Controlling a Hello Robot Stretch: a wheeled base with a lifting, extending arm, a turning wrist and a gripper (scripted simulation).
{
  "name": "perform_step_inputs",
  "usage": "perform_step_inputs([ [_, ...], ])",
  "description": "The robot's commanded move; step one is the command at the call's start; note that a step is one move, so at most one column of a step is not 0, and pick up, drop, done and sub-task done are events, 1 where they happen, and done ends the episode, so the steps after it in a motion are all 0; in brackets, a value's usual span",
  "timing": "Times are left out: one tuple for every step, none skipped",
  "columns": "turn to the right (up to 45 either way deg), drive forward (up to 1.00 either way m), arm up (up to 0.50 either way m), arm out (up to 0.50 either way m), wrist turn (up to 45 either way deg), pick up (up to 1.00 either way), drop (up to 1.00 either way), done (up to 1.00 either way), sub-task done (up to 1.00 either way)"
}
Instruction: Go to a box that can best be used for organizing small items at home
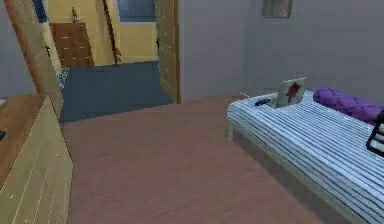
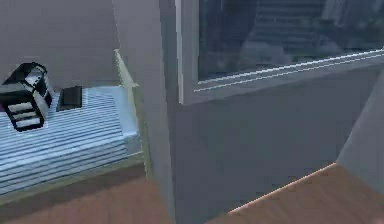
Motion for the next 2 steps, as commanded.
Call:
perform_step_inputs([
  [45.0,0.0,0.0,0.0,0.0,0.0,0.0,0.0,0.0],
  [0.0,0.8,0.0,0.0,0.0,0.0,0.0,0.0,0.0],
])
